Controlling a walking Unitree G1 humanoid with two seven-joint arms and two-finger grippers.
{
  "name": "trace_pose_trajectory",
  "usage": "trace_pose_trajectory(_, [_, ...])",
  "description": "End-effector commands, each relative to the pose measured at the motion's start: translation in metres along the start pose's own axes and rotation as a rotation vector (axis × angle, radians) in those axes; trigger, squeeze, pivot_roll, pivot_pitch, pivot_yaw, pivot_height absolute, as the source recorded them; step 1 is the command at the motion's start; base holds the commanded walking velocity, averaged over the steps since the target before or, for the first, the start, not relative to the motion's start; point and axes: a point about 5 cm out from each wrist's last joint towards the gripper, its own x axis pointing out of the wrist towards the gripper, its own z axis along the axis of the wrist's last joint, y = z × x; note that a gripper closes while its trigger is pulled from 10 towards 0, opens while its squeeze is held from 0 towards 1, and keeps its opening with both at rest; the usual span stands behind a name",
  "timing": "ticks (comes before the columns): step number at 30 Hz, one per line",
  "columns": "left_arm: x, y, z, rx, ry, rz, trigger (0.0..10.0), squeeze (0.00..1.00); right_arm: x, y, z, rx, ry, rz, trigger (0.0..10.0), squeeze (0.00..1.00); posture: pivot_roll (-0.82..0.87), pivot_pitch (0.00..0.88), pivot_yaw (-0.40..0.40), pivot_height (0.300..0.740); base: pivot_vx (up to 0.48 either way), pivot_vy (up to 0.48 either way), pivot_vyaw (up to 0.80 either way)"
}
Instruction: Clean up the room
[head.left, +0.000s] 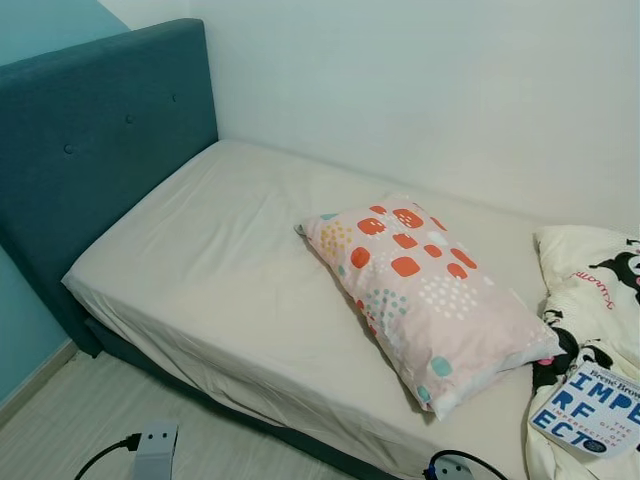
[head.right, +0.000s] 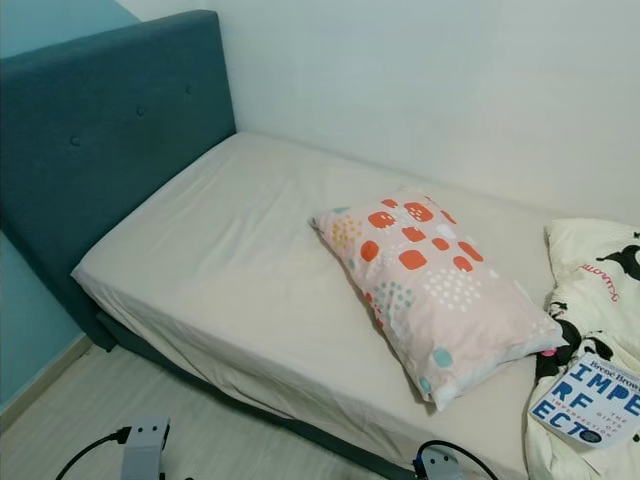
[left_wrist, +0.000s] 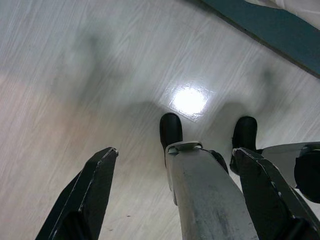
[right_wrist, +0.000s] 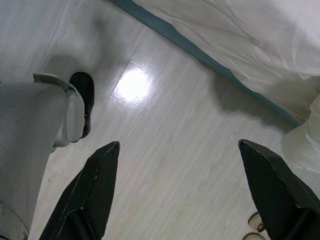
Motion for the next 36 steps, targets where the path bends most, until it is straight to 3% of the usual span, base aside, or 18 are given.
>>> trace_pose_trajectory(1, [-0.0005,0.003,-0.003,0.004,0.01,0.009,10.0,0.0,-0.0002,0.0005,-0.003,0.019,0.001,0.013,10.0,0.0,-0.12,0.026,-0.057,0.74,0.0,0.0,0.0])
trace_pose_trajectory(16, [-0.0006,0.0035,-0.0034,0.012,0.01,0.01,10.0,0.0,0.0001,0.0048,0.0027,-0.001,-0.01,0.056,10.0,0.0,-0.12,0.021,-0.058,0.74,0.0,0.0,0.0])
trace_pose_trajectory(19, [-0.0006,0.0033,-0.0035,0.017,0.01,0.006,10.0,0.0,0.0001,0.0059,0.0038,0.041,-0.023,0.059,10.0,0.0,-0.12,0.019,-0.057,0.74,0.0,0.0,0.0])
trace_pose_trajectory(31, [-0.0006,0.0026,-0.0037,0.011,0.014,-0.005,10.0,0.0,-0.0001,0.0019,-0.0003,0.032,-0.005,0.029,10.0,0.0,-0.12,0.024,-0.054,0.74,0.0,-0.438,0.0])
trace_pose_trajectory(36, [-0.0005,0.0026,-0.0038,-0.005,0.011,0.002,10.0,0.0,-0.0001,0.0013,-0.0016,0.034,-0.002,0.027,10.0,0.0,-0.12,0.026,-0.055,0.74,0.0,0.0,0.0])
